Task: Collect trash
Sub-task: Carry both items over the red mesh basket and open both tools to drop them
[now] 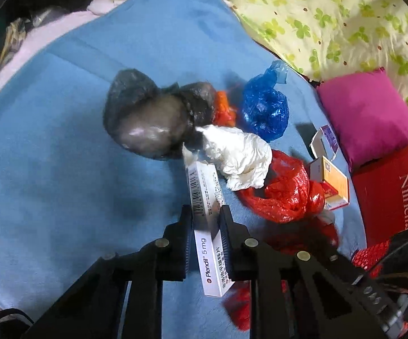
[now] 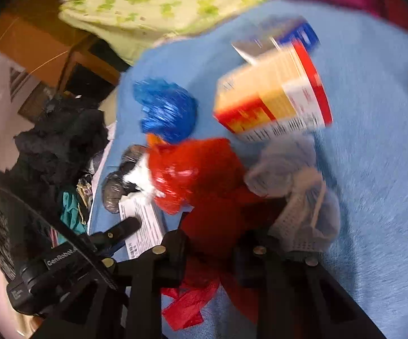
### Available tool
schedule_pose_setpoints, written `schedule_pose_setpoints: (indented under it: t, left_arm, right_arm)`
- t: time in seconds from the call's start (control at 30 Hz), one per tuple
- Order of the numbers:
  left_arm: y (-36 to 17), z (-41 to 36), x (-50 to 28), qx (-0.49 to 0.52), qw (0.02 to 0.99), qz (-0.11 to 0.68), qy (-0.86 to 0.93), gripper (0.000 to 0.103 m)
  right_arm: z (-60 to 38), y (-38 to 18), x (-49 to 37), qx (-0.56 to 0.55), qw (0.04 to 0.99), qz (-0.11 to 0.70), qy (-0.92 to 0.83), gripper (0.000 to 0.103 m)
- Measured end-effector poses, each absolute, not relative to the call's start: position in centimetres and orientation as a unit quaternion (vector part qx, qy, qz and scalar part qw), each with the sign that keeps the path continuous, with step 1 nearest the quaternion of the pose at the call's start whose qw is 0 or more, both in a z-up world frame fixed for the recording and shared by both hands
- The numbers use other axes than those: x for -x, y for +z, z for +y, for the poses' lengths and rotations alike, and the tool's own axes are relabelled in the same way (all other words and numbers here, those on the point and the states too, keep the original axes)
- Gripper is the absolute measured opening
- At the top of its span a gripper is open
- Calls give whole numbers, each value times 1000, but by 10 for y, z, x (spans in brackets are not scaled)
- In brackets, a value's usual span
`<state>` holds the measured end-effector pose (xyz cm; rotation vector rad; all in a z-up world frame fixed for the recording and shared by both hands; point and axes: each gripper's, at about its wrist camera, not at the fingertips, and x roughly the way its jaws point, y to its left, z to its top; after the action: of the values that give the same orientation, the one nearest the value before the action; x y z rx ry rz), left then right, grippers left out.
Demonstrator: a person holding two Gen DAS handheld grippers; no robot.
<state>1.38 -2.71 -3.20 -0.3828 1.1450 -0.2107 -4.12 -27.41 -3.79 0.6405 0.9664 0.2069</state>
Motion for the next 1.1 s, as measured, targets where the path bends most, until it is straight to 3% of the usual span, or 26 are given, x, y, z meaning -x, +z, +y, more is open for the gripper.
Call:
schedule_pose_setpoints:
  t: [0.27, 0.47, 0.83, 1.1]
  left_arm:
    - [10, -30, 18, 143, 850, 497, -100, 20]
    - [69, -61, 42, 102, 883, 437, -139, 20]
    - [154, -179, 98, 31, 886, 363, -289, 20]
    - [163, -279, 130, 1, 853, 361, -378, 21]
  right_arm:
    - [-277, 12, 65, -283, 870, 374, 154, 26]
    - [-300, 69, 112, -240, 929, 250, 130, 26]
    - [-402, 132, 226, -266, 962, 62, 5, 26]
    - [-496, 129, 295, -342, 934, 17, -99, 26]
